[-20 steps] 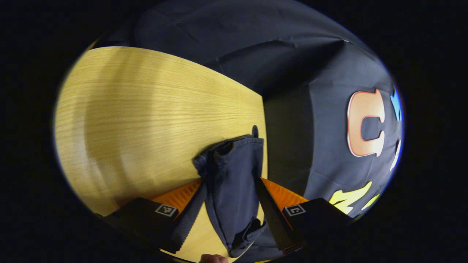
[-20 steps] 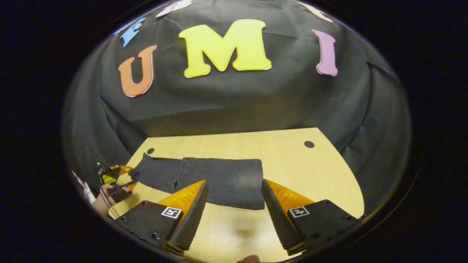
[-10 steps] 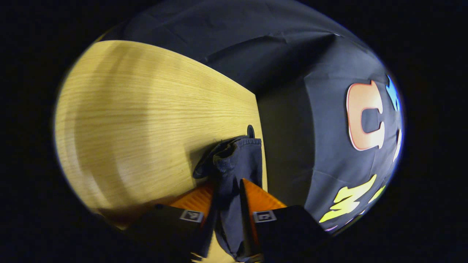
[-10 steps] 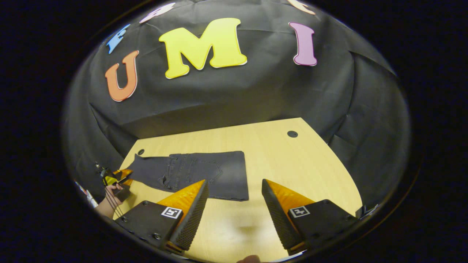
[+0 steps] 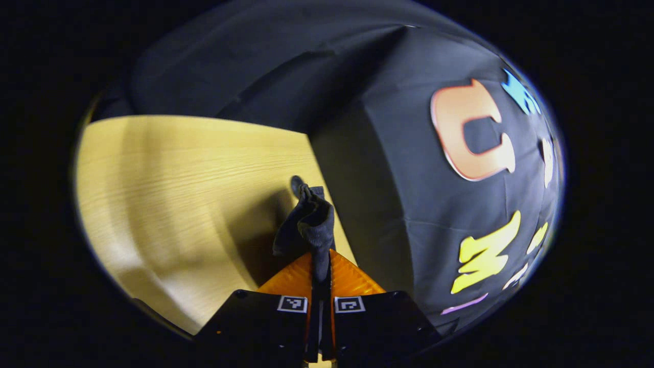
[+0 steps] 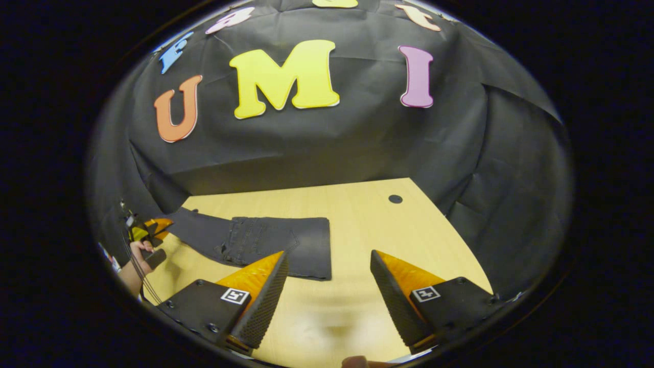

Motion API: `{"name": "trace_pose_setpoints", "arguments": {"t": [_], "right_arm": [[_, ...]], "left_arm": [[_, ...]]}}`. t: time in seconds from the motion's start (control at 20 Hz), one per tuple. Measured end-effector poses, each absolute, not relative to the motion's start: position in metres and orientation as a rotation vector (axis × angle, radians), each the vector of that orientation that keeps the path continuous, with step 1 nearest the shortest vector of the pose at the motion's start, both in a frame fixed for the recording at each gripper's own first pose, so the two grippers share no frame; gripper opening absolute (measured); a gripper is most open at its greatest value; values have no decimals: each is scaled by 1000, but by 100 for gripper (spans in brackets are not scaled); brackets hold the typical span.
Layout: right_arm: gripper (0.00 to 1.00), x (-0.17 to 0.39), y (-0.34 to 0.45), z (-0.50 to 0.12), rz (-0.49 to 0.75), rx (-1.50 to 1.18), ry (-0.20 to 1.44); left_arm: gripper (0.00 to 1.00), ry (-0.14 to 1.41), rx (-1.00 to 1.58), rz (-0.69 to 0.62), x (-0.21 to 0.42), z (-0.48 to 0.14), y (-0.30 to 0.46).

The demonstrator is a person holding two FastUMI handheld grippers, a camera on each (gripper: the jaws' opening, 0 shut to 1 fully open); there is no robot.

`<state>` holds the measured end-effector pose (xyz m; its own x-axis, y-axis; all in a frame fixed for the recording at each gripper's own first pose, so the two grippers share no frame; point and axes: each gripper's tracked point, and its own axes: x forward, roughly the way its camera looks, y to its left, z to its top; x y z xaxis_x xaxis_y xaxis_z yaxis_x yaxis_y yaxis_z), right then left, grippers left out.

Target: Grasp the waist and the cuffs of the jeans and fold them to make the two legs overlap; first hold the waist and fold one-third of the jeans toward the cuffs, then hold the cuffs and fold the remaining one-third in the same direction to finish folding.

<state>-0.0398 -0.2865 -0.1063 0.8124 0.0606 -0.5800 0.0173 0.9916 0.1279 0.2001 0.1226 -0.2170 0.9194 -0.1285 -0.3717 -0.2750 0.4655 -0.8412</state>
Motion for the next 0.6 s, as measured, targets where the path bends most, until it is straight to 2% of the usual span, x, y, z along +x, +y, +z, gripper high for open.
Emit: {"name": "trace_pose_setpoints", "arguments": {"t": [0.05, 0.1, 0.25, 0.4, 0.45, 0.5, 0.6], "right_arm": [[94, -43, -288, -102, 25, 129, 604], [99, -48, -289, -99, 29, 129, 586], [99, -65, -299, -90, 34, 107, 541], [94, -88, -318, -85, 12, 91, 516], [94, -97, -327, -84, -2, 87, 514], [99, -105, -337, -84, -19, 84, 512], [99, -119, -361, -86, -67, 81, 515]], "left_arm": [[6, 404, -1045, 65, 201, -204, 112], [6, 396, -990, 37, 202, -192, 101], [5, 369, -801, -44, 202, -151, 57], [6, 348, -634, -131, 195, -124, -5], [5, 349, -583, -162, 192, -120, -28], [6, 353, -533, -190, 189, -119, -52], [5, 369, -433, -249, 185, -126, -101]]}}
